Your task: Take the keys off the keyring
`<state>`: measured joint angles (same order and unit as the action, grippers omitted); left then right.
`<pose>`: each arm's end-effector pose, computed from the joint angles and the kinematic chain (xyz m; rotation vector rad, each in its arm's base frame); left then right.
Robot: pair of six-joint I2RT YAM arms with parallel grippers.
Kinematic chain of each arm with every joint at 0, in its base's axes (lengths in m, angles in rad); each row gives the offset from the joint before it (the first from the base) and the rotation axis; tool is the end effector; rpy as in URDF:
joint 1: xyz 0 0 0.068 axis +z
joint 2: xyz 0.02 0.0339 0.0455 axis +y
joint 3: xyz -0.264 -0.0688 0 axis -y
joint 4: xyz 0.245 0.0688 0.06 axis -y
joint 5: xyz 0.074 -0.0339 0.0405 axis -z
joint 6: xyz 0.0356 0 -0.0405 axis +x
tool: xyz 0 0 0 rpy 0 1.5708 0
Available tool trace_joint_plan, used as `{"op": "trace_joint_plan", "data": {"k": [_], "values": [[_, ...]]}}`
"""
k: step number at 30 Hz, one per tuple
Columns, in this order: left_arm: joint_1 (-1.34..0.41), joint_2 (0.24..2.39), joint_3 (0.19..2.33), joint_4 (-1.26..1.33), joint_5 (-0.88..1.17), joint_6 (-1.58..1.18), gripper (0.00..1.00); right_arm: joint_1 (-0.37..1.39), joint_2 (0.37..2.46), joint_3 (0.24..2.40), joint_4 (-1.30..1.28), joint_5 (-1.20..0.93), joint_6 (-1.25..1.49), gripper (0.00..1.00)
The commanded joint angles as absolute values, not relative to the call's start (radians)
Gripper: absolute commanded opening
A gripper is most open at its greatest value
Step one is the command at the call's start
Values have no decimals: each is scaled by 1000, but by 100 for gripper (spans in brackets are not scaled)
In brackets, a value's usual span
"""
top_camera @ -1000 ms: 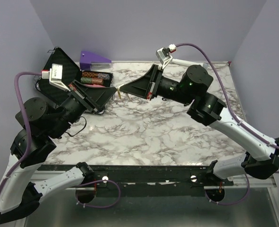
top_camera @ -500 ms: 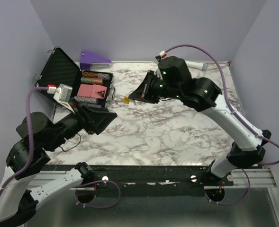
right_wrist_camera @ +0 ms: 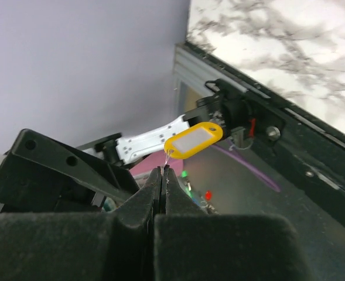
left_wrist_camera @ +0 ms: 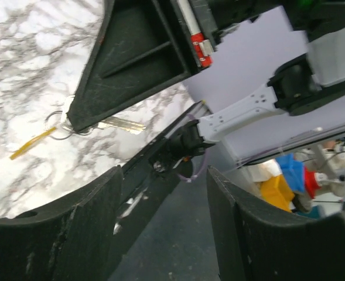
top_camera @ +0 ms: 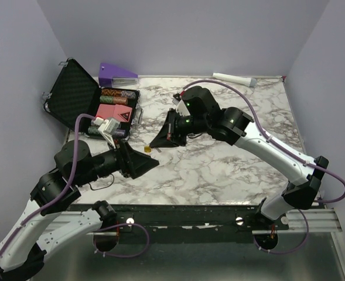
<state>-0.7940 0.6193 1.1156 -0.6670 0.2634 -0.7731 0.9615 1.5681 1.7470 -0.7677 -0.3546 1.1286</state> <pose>0.0626 -0.0769 0.4178 0.2361 1.9323 -1.3318 0.1839 0.2851 0.4205 -0.0309 2.5800 1.4188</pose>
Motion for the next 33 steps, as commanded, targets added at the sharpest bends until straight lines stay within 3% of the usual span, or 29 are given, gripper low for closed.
{"op": "trace_joint_plan", "data": {"k": [1,13,20,27,33], "values": [[-799,568,1077,-583,327,-883,64,957,1536,1680,-571,-514,1202,1],[-795,494,1095,-462,321,-878,68,959,1517,1594,-213,-736,1347,1],[-792,552,1265,-655,270,-763,70,960,1479,1520,-9,-801,1457,1],[-790,577,1356,-765,138,-735,65,960,1433,1467,-9,-807,1459,1],[-792,588,1332,-736,179,-781,64,962,1407,1450,34,-795,1459,1]]}}
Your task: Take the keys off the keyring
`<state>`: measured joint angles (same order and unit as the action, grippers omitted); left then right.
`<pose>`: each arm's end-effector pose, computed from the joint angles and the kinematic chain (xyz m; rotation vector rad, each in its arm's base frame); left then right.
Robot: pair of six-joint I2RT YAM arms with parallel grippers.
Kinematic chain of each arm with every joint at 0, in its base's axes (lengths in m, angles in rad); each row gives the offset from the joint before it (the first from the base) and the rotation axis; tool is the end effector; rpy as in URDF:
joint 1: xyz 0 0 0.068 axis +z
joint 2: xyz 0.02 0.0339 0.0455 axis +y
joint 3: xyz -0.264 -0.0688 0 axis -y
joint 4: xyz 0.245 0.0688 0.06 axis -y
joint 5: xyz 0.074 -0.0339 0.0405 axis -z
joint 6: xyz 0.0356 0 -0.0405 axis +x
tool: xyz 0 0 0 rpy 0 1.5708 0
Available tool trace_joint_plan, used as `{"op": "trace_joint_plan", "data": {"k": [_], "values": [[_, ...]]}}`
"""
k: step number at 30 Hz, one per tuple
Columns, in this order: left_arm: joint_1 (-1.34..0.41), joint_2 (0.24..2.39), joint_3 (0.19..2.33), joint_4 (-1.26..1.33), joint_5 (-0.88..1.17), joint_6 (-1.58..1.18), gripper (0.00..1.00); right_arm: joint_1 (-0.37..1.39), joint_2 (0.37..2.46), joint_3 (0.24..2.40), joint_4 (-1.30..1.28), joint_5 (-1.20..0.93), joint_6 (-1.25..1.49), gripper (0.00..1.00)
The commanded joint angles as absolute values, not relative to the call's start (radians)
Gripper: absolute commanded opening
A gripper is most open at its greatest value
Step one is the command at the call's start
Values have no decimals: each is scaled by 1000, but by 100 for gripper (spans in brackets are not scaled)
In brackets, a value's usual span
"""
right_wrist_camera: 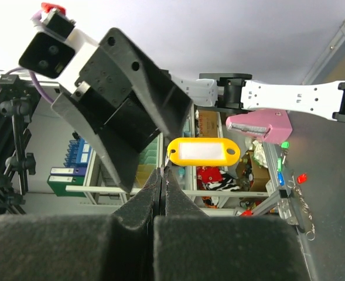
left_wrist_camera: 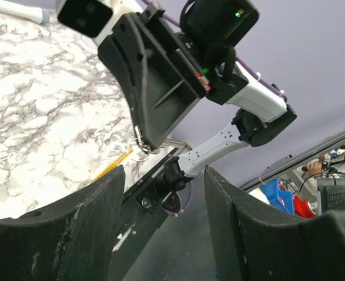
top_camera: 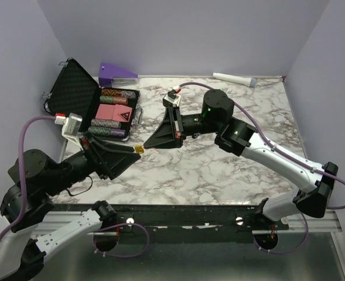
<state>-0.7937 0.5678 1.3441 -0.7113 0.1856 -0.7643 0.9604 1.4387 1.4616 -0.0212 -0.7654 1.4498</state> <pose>0.0226 -0.0324 0.4770 0.1900 1.6639 -1.3599 0.1681 0.2833 0.4410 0.3045 -2.1827 -2.2062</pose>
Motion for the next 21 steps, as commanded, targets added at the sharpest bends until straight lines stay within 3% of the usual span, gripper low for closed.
{"op": "trace_joint_plan", "data": {"k": [1,10,21], "values": [[-790,592,1333,-732,189,-787,64,963,1407,1451,35,-795,1459,1],[-790,630,1336,-655,276,-865,64,963,1388,1430,15,-778,1437,1],[-790,660,1330,-635,255,-902,56,965,1362,1419,11,-769,1424,1]]}}
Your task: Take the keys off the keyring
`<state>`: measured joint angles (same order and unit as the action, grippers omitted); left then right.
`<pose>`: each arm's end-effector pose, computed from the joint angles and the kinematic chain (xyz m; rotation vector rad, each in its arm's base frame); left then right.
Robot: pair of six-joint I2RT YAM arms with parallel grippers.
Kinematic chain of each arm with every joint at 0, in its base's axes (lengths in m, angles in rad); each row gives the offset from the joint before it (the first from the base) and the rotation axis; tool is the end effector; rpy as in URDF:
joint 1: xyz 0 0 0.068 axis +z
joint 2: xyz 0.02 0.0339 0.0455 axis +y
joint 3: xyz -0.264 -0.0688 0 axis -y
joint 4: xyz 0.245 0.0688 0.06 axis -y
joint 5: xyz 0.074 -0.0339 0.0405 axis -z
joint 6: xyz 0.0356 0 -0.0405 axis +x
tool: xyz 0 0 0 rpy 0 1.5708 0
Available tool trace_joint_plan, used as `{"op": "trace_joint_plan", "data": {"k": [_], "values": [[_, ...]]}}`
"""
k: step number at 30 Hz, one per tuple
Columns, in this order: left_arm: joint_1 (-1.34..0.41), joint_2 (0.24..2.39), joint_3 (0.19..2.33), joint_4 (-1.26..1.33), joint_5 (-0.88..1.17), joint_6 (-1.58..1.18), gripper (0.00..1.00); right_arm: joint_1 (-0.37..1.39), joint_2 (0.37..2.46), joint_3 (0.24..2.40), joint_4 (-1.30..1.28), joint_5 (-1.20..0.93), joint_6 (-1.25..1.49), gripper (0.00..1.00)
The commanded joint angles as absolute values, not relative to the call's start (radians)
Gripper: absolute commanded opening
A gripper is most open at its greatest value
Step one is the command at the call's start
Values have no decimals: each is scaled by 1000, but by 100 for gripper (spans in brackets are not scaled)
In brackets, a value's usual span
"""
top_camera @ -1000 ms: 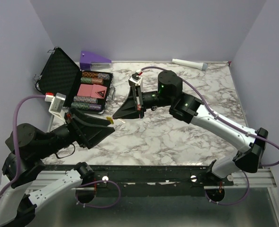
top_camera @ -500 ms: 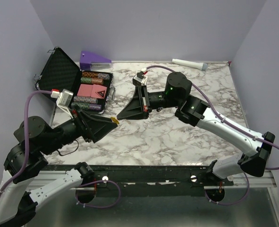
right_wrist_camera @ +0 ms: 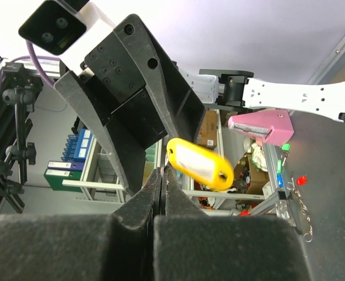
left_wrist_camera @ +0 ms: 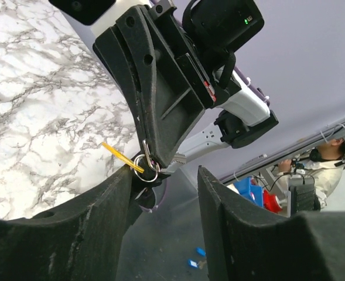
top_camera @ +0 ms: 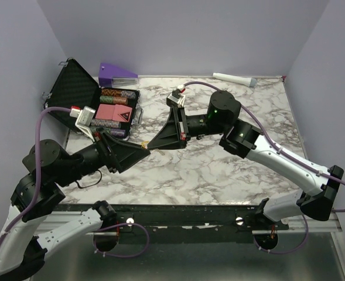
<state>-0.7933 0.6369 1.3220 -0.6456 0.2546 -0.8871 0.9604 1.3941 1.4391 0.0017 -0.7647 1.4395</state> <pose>0.0412 -0.0547 0.4763 0.1490 1.7385 -1.4878 0.1605 0.2724 0.4490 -0.3456 2.1518 2.2540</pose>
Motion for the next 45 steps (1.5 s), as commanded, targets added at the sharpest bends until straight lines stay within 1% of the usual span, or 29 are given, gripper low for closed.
{"op": "trace_joint_plan", "data": {"k": [1,4,8,14,24,27,30,33,34,38,39,40,45], "values": [[-788,669,1342,-653,247,-899,55,963,1361,1416,11,-770,1424,1],[-788,687,1367,-722,192,-902,54,963,1358,1414,11,-770,1422,1],[-787,677,1351,-719,149,-923,54,965,1361,1414,17,-775,1424,1],[-787,738,1385,-698,170,-937,53,963,1384,1416,21,-796,1427,1],[-769,854,1534,-791,196,-891,54,963,1371,1387,37,-795,1439,1],[-746,905,1577,-821,247,-873,59,966,1362,1384,41,-792,1443,1],[-706,965,1676,-891,293,-824,65,966,1342,1379,37,-785,1447,1],[-664,1028,1785,-971,327,-770,75,968,1328,1365,29,-773,1445,1],[-651,1043,1816,-1001,339,-758,77,966,1325,1364,17,-766,1442,1],[-606,1049,1856,-1048,377,-735,80,966,1304,1353,2,-732,1420,1],[-598,1046,1861,-1060,385,-732,85,966,1301,1348,2,-726,1420,1],[-594,1043,1864,-1078,388,-727,87,968,1299,1342,2,-723,1420,1],[-583,1005,1855,-1160,382,-721,89,966,1302,1339,-29,-710,1404,1]]}}
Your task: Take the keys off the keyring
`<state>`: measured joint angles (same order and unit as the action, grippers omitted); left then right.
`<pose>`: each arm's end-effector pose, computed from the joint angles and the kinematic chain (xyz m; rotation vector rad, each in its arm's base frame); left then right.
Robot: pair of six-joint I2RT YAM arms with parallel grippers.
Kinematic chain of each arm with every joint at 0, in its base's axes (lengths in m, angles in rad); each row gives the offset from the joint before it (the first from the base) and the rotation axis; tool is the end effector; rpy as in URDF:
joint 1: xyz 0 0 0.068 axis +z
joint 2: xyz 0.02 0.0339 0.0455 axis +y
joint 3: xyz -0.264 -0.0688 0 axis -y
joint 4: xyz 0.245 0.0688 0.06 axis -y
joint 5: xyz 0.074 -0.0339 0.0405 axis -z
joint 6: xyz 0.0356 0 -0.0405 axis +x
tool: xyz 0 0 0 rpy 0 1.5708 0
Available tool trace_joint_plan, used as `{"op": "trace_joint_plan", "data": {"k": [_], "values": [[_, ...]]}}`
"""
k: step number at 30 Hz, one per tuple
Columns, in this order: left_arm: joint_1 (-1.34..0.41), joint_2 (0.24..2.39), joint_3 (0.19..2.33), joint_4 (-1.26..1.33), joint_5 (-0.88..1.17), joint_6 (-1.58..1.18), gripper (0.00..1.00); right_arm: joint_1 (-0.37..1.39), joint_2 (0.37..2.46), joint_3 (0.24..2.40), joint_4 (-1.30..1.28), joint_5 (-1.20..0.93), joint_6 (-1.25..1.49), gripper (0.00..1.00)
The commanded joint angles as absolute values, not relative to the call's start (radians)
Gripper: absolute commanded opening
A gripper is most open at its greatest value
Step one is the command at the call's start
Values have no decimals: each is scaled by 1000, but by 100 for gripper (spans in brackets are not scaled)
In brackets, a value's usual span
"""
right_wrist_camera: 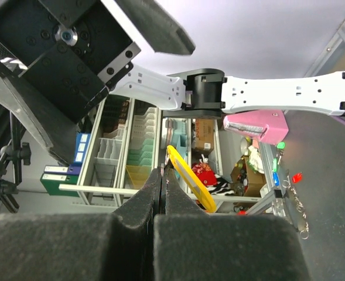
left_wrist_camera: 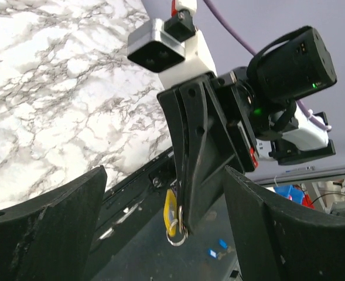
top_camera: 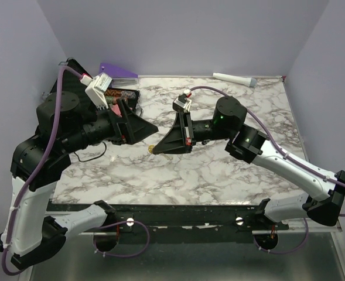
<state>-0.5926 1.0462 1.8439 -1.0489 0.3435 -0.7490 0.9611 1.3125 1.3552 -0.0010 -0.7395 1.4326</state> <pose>0.0929 -0.0770 0.5325 0.1109 1.9942 -1.2235 0.1493 0.2556 0.4433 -0.3204 2.1453 2.2366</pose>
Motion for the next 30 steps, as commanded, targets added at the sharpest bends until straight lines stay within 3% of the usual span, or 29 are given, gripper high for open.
{"op": "trace_joint_plan", "data": {"k": [1,7,19,30], "values": [[-583,996,1852,-1172,380,-726,88,966,1304,1338,-32,-707,1402,1],[-581,974,1899,-1244,397,-759,81,966,1327,1353,-32,-707,1387,1],[-583,942,1752,-1164,508,-785,49,966,1364,1433,-32,-769,1324,1],[-580,954,1741,-1144,512,-776,41,966,1361,1442,-28,-776,1310,1]]}}
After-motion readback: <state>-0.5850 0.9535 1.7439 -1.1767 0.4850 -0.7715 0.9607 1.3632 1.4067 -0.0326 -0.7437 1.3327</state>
